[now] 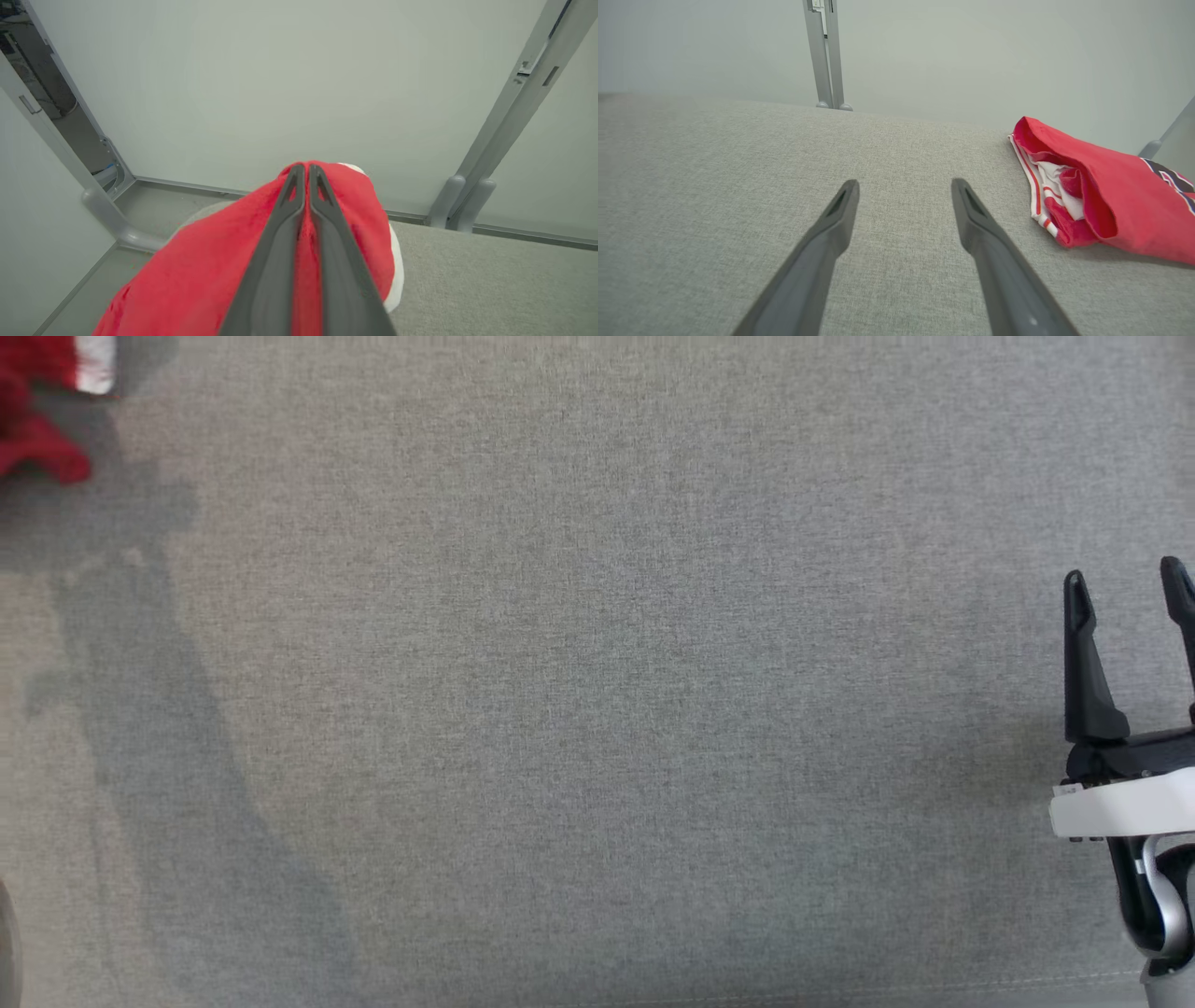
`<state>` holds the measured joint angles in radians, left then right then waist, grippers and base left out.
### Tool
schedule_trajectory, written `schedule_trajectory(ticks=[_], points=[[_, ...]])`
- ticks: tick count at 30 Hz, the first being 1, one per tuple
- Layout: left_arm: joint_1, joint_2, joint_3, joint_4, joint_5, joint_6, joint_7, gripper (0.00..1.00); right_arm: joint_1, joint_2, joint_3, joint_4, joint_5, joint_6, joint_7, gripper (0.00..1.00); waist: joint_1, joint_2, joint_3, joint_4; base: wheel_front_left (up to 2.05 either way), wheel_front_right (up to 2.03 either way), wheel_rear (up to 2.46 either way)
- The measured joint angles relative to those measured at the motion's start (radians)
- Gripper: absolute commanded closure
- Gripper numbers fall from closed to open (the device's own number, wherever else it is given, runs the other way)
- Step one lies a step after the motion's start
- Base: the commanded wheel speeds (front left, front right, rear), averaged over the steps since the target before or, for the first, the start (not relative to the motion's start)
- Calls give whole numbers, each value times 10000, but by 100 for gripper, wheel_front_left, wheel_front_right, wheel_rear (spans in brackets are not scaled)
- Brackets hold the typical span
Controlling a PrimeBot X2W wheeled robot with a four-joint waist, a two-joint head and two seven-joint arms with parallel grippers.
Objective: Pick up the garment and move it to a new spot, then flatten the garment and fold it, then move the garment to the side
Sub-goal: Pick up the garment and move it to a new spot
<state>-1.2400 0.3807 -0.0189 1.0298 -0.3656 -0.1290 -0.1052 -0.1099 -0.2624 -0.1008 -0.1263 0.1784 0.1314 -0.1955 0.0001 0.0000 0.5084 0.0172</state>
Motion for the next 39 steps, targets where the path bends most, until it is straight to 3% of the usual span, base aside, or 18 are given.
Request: schedule_trajectory(ticks=[13, 23, 31, 39], points=[[-347, 31, -2128, -3561, -407, -2, 600, 100, -34, 744, 324, 1195, 61, 0, -458, 0, -1, 0, -1518, -520, 0, 0, 0], [-259, -905, -3300, -6078, -740, 33, 1430, 100, -81, 1294, 518, 1900, 127, 0, -631, 0, -1, 0, -2093, -1656, 0, 0, 0], [1703, -1793, -4230, -7020, -821, 309, 1505, 100, -104, 1588, 581, 2010, 180, 0, -662, 0, -1, 0, -2325, -2453, 0, 0, 0], [4368, -2514, -4784, -7114, -1256, 713, 993, 100, -61, 1666, 479, 2008, 199, 0, -662, 0, -1, 0, -2478, -2512, 0, 0, 0]])
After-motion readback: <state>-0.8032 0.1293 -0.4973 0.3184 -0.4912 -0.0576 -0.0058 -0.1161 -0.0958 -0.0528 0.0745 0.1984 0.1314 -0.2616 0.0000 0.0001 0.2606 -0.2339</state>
